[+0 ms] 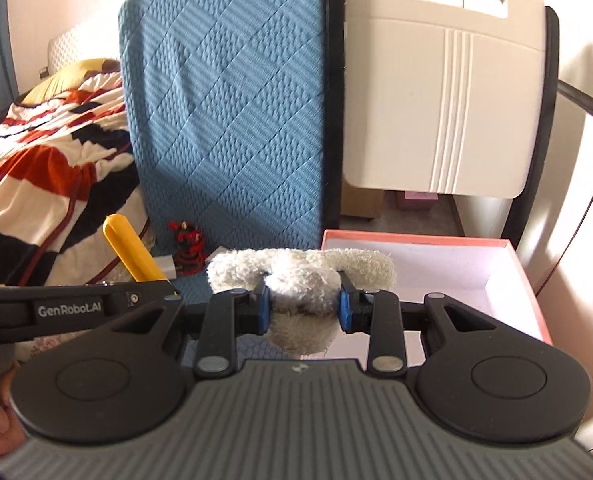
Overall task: Organize rigid objects
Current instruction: 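Lower the screwdriver into the box with the left gripper while the right gripper releases the toy inside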
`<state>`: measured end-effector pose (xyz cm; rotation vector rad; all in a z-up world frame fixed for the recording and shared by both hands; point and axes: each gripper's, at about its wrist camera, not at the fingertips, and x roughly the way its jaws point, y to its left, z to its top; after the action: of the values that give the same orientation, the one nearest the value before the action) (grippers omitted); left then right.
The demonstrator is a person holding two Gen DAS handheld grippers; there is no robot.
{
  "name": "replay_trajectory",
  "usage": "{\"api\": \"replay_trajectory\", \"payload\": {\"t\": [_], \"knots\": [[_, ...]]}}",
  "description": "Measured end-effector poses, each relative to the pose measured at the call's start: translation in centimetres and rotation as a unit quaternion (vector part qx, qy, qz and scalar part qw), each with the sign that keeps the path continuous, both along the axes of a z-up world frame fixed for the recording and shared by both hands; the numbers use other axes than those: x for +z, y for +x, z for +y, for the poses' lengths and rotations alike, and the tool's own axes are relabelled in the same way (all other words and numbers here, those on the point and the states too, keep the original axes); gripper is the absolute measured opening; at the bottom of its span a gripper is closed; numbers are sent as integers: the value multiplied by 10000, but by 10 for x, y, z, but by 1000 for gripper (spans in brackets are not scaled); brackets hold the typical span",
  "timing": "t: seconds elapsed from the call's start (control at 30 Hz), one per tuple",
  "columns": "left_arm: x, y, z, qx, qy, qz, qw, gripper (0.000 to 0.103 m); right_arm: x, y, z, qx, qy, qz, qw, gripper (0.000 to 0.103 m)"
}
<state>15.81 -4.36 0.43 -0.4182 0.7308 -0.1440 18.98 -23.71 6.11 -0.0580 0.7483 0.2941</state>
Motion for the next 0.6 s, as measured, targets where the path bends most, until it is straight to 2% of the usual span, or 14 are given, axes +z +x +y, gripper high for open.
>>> {"api": "replay_trajectory", "payload": {"t": [0.13,0.27,0.47,0.6], "knots": [[10,7,-22,-45,27,-81,10000,22,4,5,-21,-91,42,-72,9999,35],[6,14,-46,-127,58,-68,9999,22,-4,10,-40,-211,24,-40,9998,35],[-18,26,-71,-138,-95,110,9998,22,-29,13,-73,-433,6,152,9989,35],[-35,33,-84,-137,-13,272,9995,22,-49,16,-92,-572,14,338,9978,35]]}}
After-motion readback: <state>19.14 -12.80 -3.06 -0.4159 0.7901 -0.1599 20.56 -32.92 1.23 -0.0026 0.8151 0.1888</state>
